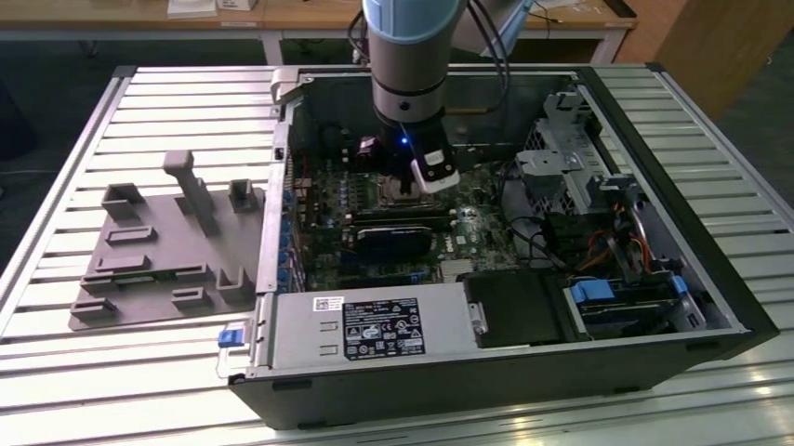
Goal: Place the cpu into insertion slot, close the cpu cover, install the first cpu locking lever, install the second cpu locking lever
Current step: 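Install the second cpu locking lever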
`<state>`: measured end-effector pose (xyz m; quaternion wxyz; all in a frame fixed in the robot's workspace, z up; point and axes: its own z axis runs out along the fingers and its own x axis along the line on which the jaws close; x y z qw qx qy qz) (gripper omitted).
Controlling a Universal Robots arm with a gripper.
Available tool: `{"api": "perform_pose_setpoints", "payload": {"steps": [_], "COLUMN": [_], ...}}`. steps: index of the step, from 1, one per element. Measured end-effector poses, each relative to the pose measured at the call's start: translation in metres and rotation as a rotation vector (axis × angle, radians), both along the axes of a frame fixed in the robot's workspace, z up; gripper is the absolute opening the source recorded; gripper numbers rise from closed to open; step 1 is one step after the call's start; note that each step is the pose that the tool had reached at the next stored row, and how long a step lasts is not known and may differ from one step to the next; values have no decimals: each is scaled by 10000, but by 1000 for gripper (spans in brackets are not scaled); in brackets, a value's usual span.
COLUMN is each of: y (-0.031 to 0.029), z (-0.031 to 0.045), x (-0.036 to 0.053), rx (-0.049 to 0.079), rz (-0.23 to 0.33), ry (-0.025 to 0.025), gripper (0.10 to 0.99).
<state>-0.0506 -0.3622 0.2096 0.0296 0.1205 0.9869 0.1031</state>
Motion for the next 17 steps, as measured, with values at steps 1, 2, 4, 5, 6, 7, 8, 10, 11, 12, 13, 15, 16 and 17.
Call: {"api": "perform_pose_setpoints", "payload": {"steps": [1,2,4,5,6,7,8,10,11,12,13,15,16,17], "y": [10,21,44,55,68,77,78,80,81,83,85,88,90,91], "z": [0,1,0,0,0,0,1,13,25,42,63,117,142,162], "x": [5,11,21,25,29,31,33,33,33,33,33,33,33,33], "rx": [-2,-4,-8,-16,-34,-76,-104,-153,-182,-208,-230,-258,-275,-295], "rz": [3,6,10,10,10,10,13,17,17,16,17,18,17,17], "ry": [2,4,6,9,13,20,22,23,23,23,23,21,19,19], "gripper": [102,102,102,102,102,102,102,102,102,102,102,102,102,102]}}
